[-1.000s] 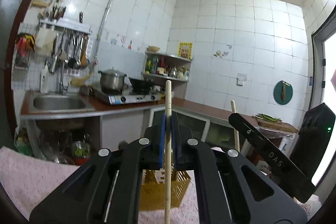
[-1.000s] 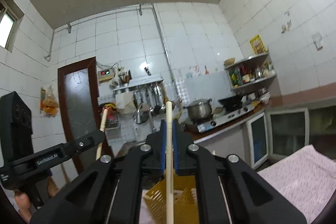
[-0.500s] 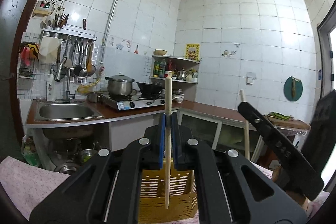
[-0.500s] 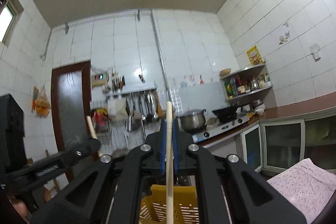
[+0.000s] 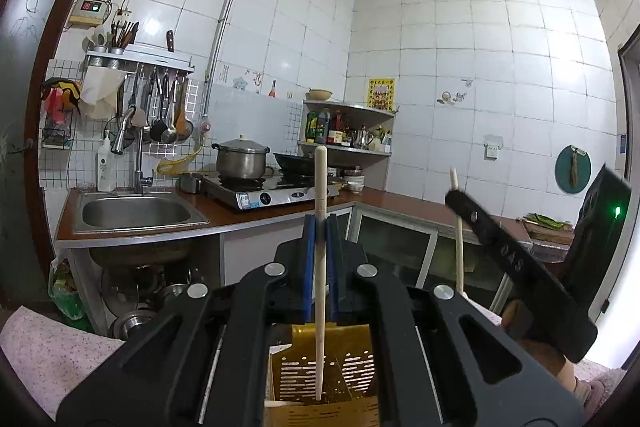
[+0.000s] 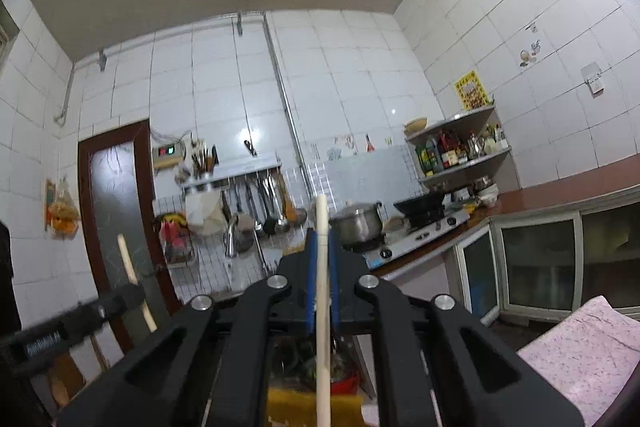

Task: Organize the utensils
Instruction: 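Lower both held chopsticks into the yellow holder's opening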

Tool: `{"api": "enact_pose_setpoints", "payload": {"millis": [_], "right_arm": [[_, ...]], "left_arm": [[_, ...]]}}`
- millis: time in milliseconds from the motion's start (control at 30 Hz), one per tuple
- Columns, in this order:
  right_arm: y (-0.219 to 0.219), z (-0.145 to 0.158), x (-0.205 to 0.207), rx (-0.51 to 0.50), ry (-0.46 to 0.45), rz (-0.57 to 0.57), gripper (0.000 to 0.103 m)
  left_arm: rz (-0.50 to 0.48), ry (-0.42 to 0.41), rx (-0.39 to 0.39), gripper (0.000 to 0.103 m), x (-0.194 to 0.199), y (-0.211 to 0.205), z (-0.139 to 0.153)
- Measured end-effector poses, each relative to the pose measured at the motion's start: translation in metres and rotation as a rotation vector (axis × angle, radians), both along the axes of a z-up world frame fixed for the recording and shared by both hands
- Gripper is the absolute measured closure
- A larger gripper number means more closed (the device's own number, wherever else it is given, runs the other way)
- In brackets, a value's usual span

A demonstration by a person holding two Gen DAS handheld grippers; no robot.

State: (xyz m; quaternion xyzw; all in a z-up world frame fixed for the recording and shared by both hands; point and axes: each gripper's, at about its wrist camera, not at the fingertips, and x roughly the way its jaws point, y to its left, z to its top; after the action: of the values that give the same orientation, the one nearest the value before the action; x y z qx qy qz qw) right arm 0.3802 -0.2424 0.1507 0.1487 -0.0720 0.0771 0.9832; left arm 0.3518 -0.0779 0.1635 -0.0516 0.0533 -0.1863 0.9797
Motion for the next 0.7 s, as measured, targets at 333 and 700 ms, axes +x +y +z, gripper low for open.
{"api": "enact_pose_setpoints", "payload": {"millis": [333,700], "right_arm": [[-0.001,-0.018,0.006,0.069,-0.099,-0.087,0.097],[0.019,-0.024,0.015,-0.041,-0.128,-0.119,0.097]], "left_arm": [[0.01,-0.02,0.047,0.099,0.009,-0.01,-0.021],[0.001,0.033,0.051,0.099,0.024,-0.008,-0.049]]}}
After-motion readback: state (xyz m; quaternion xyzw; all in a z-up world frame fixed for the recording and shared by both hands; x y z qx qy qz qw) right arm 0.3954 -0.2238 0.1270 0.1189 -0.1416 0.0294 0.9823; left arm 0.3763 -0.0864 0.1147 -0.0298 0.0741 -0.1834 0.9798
